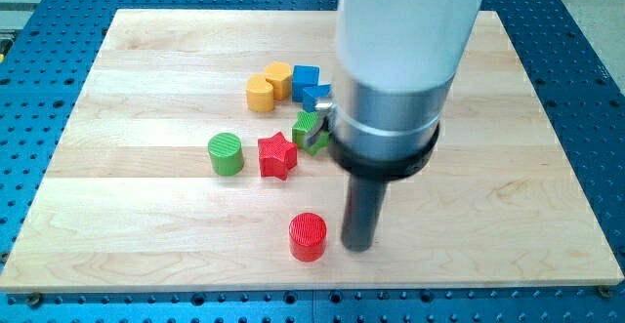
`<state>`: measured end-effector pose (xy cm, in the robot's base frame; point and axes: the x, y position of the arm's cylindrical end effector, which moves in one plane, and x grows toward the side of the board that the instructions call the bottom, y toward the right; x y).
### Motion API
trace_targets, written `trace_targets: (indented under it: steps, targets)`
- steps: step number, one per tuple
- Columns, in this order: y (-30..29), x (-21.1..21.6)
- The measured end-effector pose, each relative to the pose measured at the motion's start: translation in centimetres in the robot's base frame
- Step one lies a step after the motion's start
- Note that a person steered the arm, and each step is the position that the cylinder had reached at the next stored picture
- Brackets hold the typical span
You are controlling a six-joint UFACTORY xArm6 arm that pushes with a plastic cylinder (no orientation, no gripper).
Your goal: Place the red circle towards the bottom left corner of the board
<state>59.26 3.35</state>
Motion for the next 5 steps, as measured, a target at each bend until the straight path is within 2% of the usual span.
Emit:
trace_targets:
  steps: [2, 4, 5]
  targets:
    - [-16.2, -0.8]
    - [-18.9, -6.5]
    - [-21.0, -0.6]
